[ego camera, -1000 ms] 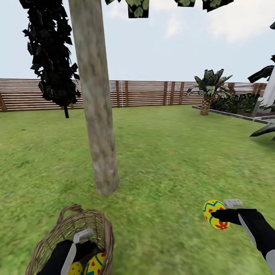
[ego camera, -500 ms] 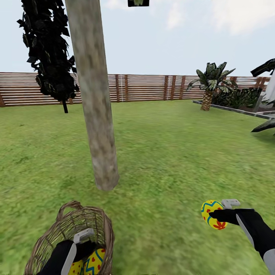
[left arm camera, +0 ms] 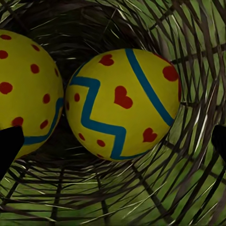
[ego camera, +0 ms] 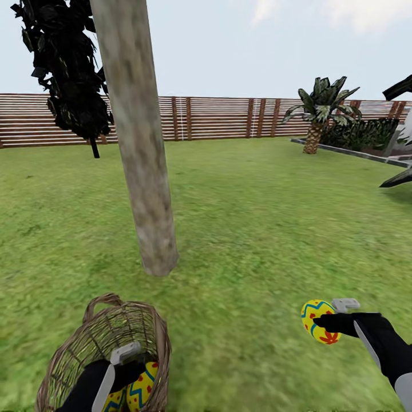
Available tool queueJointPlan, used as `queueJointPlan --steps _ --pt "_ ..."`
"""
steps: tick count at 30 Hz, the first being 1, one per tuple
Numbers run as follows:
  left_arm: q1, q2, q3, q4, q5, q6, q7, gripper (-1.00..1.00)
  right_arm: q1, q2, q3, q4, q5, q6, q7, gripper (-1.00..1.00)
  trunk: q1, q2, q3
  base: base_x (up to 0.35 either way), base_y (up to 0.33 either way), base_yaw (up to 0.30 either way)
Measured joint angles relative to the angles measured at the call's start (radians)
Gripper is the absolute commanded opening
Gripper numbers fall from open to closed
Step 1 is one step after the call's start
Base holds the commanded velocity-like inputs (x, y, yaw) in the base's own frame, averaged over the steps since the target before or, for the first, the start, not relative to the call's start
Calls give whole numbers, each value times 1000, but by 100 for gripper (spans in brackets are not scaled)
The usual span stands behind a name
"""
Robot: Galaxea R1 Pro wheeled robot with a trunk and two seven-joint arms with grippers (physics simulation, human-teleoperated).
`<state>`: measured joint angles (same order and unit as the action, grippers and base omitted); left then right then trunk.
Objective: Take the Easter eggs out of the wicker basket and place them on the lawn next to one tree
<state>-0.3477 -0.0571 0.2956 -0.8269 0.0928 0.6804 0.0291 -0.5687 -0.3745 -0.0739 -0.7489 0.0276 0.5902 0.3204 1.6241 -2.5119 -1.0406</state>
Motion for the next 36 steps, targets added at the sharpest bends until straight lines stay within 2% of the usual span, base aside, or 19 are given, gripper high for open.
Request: queueJointPlan --steps 14,18,24,36 --pt "0 -4 -1 0 2 -1 -2 100 0 5 0 0 0 0 -1 -100 0 0 0 83 -6 0" --pt "0 -16 -1 0 0 0 -2 100 0 5 40 0 -1 -1 -4 -100 0 0 0 0 -37 0" --pt "0 -17 -2 0 0 -1 -3 100 0 2 46 0 -1 -2 -4 -100 0 0 0 0 -1 0" --pt "0 -16 0 0 -1 0 -1 100 0 2 46 0 -1 -2 -5 -100 5 -3 -46 0 0 0"
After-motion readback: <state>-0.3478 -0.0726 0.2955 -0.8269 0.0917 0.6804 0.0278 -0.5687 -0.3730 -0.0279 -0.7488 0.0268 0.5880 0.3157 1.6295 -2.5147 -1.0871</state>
